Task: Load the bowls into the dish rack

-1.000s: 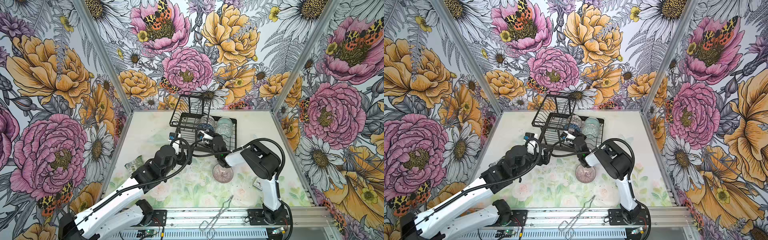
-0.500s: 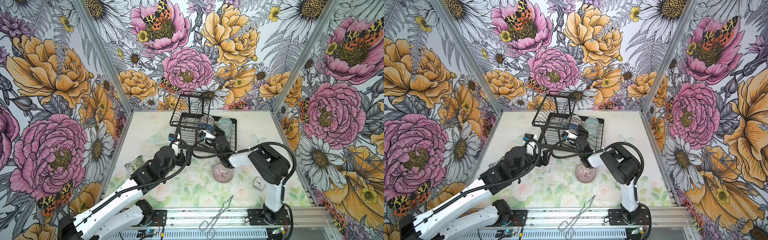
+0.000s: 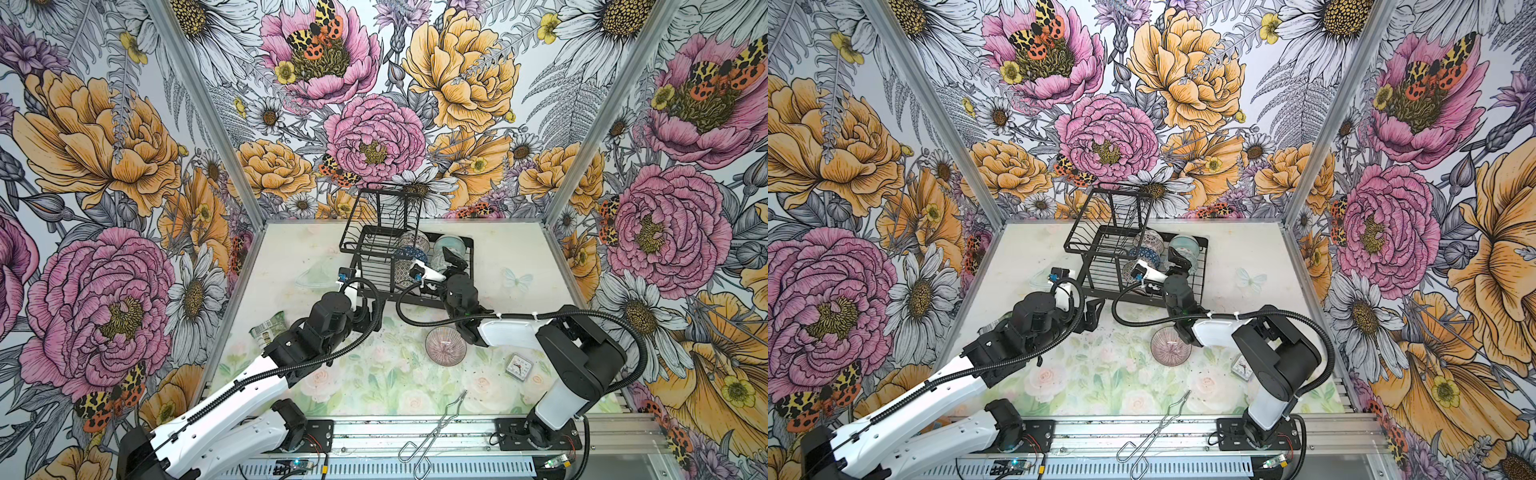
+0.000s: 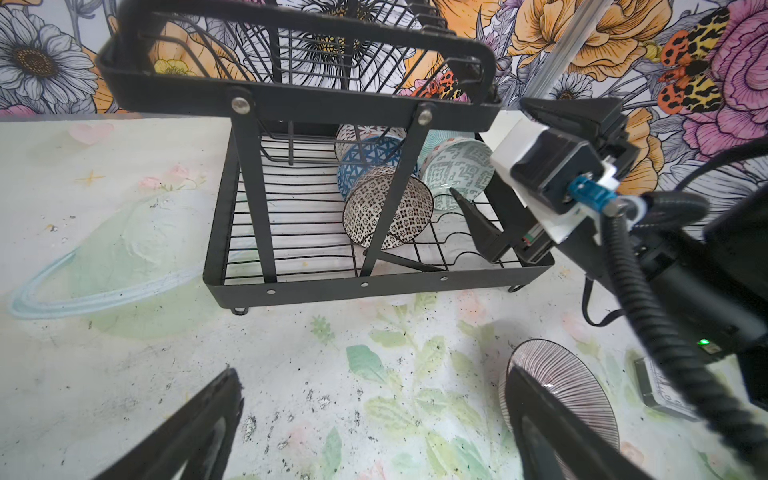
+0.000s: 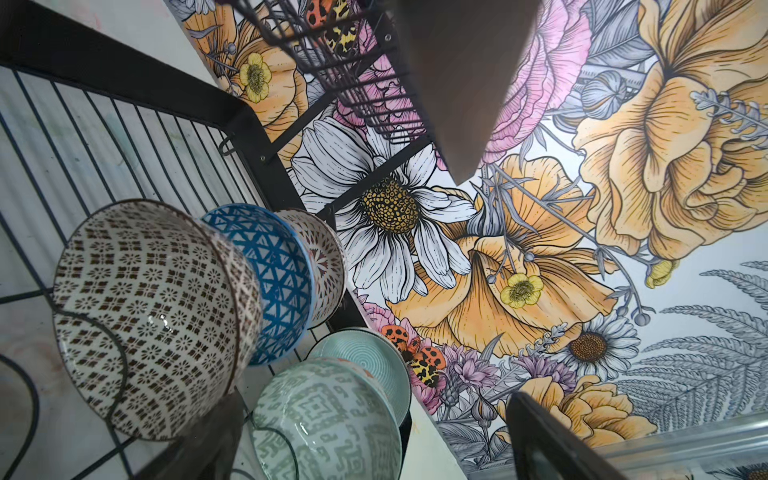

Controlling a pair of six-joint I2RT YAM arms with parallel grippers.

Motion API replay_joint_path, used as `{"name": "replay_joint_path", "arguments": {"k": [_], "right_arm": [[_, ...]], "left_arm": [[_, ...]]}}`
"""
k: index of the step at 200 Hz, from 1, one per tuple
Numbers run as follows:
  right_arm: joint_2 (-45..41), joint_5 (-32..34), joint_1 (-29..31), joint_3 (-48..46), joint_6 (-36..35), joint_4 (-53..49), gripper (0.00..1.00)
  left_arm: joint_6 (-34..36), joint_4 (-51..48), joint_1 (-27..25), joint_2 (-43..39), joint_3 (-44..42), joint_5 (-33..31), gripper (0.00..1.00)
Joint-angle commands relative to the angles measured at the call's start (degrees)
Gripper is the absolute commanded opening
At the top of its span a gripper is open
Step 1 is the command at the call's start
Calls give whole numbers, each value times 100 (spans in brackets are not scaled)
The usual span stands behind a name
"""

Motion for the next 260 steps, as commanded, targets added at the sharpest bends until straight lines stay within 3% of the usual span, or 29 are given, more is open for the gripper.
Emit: {"name": "replay_joint_path", "arguments": {"k": [1, 46, 88, 129, 157, 182, 227, 260], "right_arm": [[-103, -35, -27, -101, 241, -271, 99], [-1145, -264, -41, -345, 1195, -1307, 99], [-2548, -701, -137, -82, 2800, -3674, 99], [-3343, -1137, -225, 364, 4004, -5511, 100], [-3223, -1739, -645, 966, 5017, -6595, 100], [-2868, -2084, -945, 1399, 5432, -7078, 100], [-2457, -2339, -1142, 1568, 5657, -7105, 100], [-2191, -2251, -1179, 1620, 5647, -7088, 99]], "left_arm": [[69, 23, 68, 34, 78, 77, 99], [110, -16, -30, 48, 69, 259, 99], [211, -183, -368, 232, 78, 138, 99], [114, -179, -627, 688, 95, 244, 99], [-44, -93, -799, 1174, 198, 523, 99], [-279, 106, -829, 1638, 252, 941, 99], [-777, 882, -791, 2476, 184, 2010, 99], [-908, 964, -944, 3155, 484, 2212, 99]]}}
